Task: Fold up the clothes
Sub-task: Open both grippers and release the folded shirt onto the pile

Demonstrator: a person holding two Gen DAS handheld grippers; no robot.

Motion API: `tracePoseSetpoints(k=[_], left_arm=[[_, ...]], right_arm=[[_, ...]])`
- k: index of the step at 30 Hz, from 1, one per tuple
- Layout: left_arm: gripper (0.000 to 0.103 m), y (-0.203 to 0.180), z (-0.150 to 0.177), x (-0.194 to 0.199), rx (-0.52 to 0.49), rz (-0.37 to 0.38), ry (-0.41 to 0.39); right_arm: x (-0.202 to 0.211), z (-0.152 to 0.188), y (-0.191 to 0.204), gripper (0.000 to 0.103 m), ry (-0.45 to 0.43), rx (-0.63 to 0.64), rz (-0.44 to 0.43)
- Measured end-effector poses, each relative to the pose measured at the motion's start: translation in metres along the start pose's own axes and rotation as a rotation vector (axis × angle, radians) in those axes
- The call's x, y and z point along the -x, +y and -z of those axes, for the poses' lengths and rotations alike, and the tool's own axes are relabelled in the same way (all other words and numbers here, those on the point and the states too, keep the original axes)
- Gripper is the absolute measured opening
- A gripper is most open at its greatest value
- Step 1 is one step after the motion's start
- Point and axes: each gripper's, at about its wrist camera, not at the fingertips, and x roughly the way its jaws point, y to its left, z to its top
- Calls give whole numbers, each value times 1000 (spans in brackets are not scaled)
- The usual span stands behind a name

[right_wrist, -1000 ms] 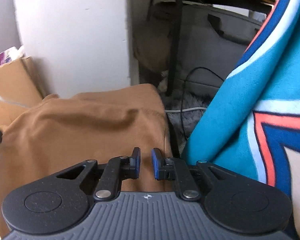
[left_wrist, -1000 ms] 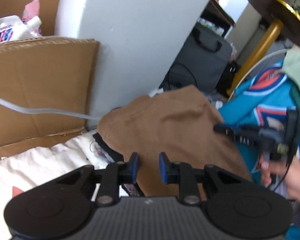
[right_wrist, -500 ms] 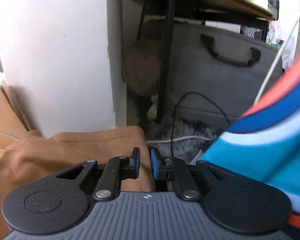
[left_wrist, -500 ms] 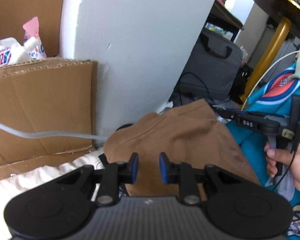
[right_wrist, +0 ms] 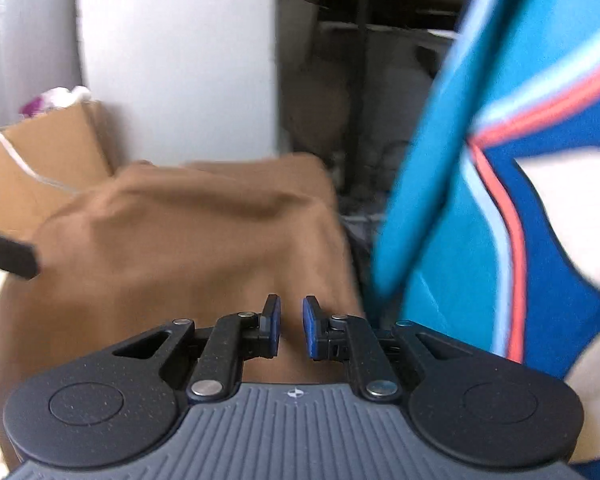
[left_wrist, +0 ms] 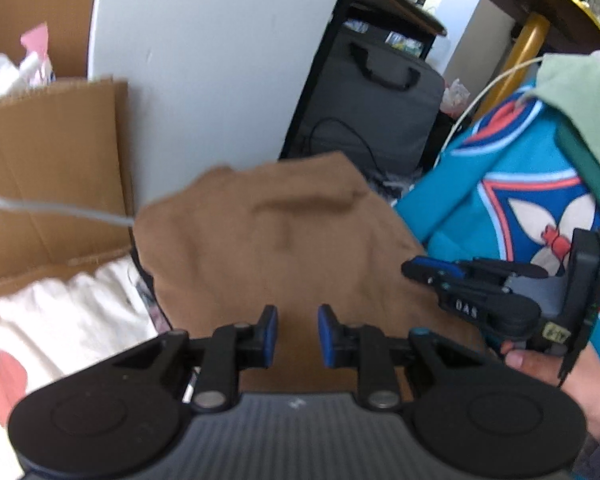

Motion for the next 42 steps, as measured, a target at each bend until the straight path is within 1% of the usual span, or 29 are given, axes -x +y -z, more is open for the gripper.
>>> tracePoseSetpoints(k=[3, 5, 8, 10, 12, 14, 17, 18, 20, 21, 23, 26, 30, 31, 33, 36, 37, 38, 39, 40, 41, 42], left_arm=[[20, 2, 10, -7, -12, -25, 20], [16, 3, 13, -7, -10, -49, 26], [15, 2, 16, 2, 45, -79, 9], [15, -2, 21, 10, 59, -103, -6], [15, -6, 28, 18, 64, -111, -19], [15, -10, 36, 26, 66, -109, -37], [15, -17, 47, 29, 64, -87, -35], [15, -18, 51, 28, 69, -81, -25], [16, -12, 58, 20, 111, -70, 13], [15, -9, 61, 17, 133, -65, 31], [13, 0, 66, 15, 175, -52, 33], [13, 4, 74, 18, 188, -54, 40], [13, 5, 89, 21, 182, -69, 68], [15, 7, 93, 21, 183, -74, 76], [16, 13, 102, 20, 232, -68, 110], [17, 20, 117, 21, 306, -65, 156], [25, 20, 121, 24, 312, -64, 164], [30, 20, 124, 26, 317, -64, 173], [44, 19, 128, 30, 320, -65, 178], [60, 17, 131, 34, 322, -67, 182], [66, 16, 133, 39, 319, -74, 180], [72, 13, 136, 45, 313, -79, 174]], right_arm=[[-8, 6, -9, 17, 26, 0, 67], [-11, 11, -8, 17, 39, 34, 113], [-2, 16, -7, 17, 20, 46, 158], [11, 20, -5, 18, -2, 45, 162], [25, 25, -2, 18, -25, 42, 158], [39, 31, 2, 18, -46, 38, 145], [50, 42, 6, 18, -37, 30, 110], [50, 46, 9, 18, -19, 40, 101], [49, 55, 13, 17, 9, 59, 93], [49, 59, 12, 17, 13, 68, 98], [52, 68, 10, 17, 21, 71, 110], [51, 76, 5, 17, 35, 64, 131], [64, 91, -1, 19, 71, 16, 164], [67, 95, -2, 20, 85, -2, 171], [77, 106, -2, 20, 111, -30, 178], [98, 121, 4, 22, 121, -62, 155], [107, 124, 5, 29, 120, -84, 148], [115, 126, 7, 33, 118, -100, 145], [124, 128, 8, 41, 115, -114, 142], [132, 129, 9, 47, 114, -127, 141], [139, 129, 10, 50, 119, -138, 139], [146, 128, 11, 56, 124, -143, 135]])
